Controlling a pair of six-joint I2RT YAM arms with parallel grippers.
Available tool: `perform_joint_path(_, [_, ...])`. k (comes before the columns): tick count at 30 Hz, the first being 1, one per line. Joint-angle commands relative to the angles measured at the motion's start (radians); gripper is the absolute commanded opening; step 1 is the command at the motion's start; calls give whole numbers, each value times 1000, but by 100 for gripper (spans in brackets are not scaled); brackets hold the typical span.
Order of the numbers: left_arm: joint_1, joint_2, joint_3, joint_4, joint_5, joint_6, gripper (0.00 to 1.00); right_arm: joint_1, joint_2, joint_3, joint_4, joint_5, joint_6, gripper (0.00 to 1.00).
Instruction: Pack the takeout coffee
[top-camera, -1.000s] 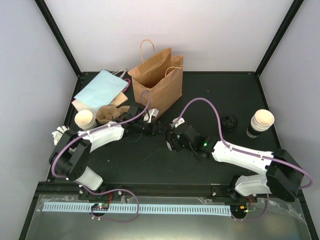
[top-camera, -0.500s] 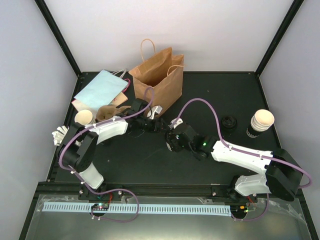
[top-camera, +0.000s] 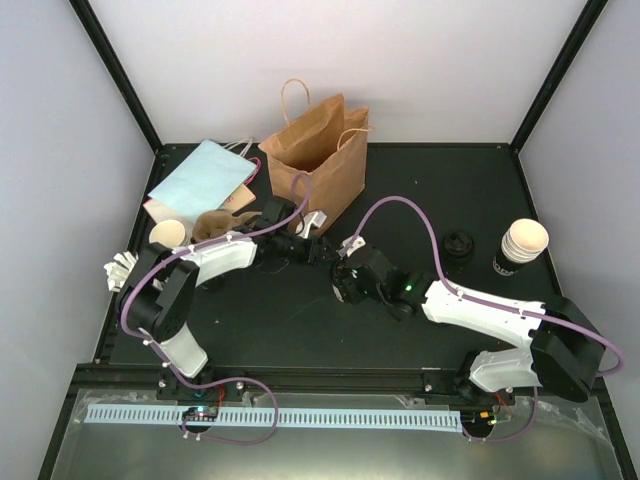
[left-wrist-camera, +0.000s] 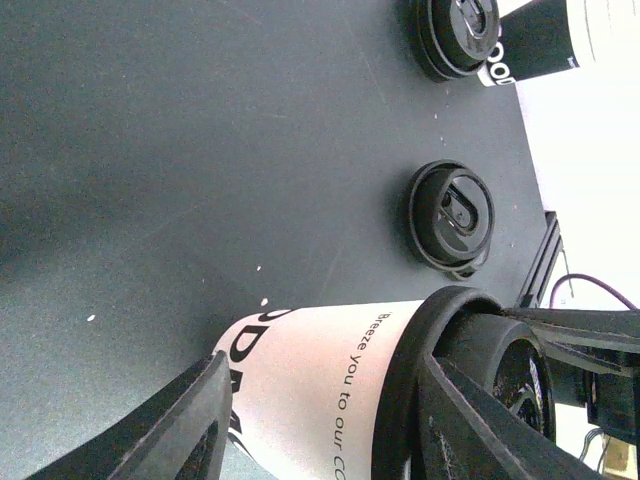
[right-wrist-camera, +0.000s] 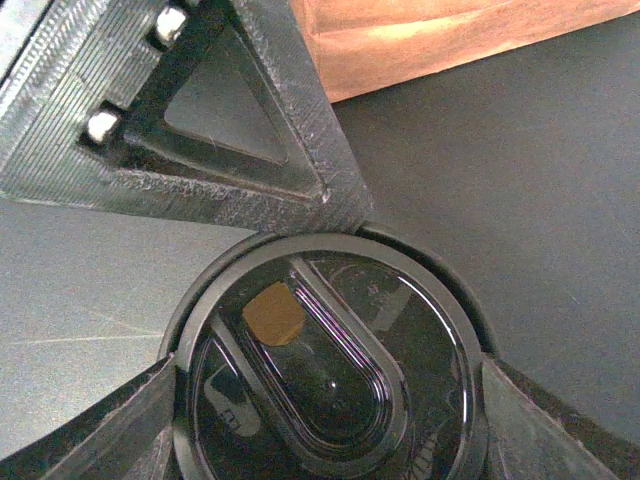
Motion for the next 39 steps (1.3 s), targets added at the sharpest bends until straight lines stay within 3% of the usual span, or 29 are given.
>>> perform_joint_path(1, [-36,52,-90,-116,-65,8,52,31,113,-76,-166,-268,59,71])
perform_joint_path(7, [-41,-38,-130,-82,-103,-21,52,32,102,-67,-173,-263,58,71])
perform_joint_path(13, [-41,-241,-130,-74,-133,-28,60,34,98,-66,-175,-249,52,71])
perform_joint_path(18, [-41,-307,-138,-64,-99,-31,63,35,92,-58,-177,-246,43,71])
perform_joint_path(26, [-65,-273,-153,-48,-50,-18,65,48,101,-34,-190,-236,30,71])
perform_joint_path(39, [-105,-174,-69,-209,-247,24,57,59,41,-3,-205,-207,25,74])
